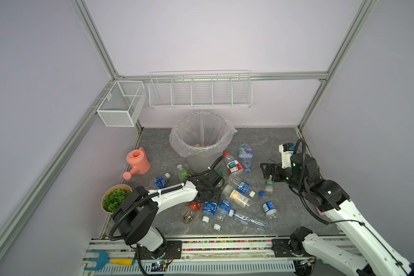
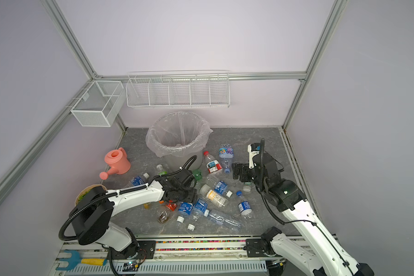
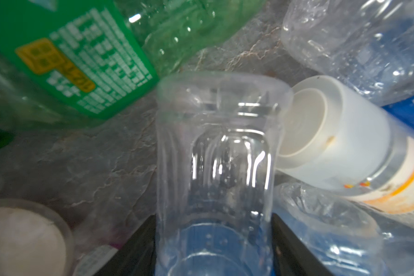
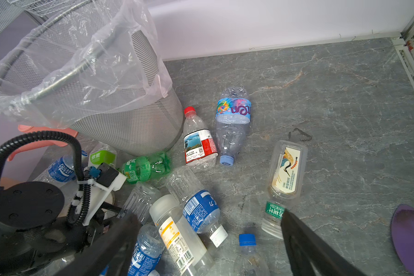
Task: Throw the plastic bottles in the bin
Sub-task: Pick up the plastic bottle from the bottom-center of the table.
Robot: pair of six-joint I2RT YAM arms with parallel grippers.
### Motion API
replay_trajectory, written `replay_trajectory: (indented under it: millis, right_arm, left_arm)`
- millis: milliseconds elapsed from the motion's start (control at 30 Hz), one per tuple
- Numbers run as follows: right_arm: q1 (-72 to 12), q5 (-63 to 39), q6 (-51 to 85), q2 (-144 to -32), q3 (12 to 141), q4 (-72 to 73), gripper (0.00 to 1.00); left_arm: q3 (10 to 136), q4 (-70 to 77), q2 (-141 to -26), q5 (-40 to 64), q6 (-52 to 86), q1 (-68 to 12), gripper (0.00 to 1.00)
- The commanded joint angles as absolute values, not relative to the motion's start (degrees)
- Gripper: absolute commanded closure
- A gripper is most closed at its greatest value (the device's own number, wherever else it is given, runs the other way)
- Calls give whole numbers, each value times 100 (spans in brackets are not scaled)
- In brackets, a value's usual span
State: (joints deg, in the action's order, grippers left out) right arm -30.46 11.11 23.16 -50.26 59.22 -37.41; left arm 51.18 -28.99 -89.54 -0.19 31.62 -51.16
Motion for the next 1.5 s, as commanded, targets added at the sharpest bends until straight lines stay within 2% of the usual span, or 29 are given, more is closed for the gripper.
replay_trajectory:
  millis: [0, 133, 233, 533, 933, 1200, 1467]
  right_arm:
    - [-3008, 1130, 2396, -4925, 5845, -3713, 4]
    - [-2985, 1134, 2399, -4857, 5797, -3719, 4]
    - [-2978, 1127, 2417, -4820, 5766, -3708, 4]
    - [-2972, 1089, 2443, -4780, 5801, -3698, 4]
    - [-2970, 1116, 2470, -4657, 5914, -3762, 4]
    - [-2970, 1090, 2504, -4710, 6034, -3703, 4]
    - [-2970, 958, 2523, -4802, 6126, -3663, 4]
  left_arm:
    - [5266, -3086, -9191, -158, 3059, -5154, 37]
    - [5408, -3332, -9119, -297, 3019, -5196, 55]
    - [5489, -3540, -8863, -444, 3001, -5197, 61]
    - [5882, -4260, -7491, -752, 2947, -5206, 62]
    - [6227, -4339, -5583, -381, 2404, -5301, 62]
    - [7097, -4302, -5335, -529, 2029, -5313, 62]
    - [8174, -3597, -5612, -2104, 1356, -5309, 66]
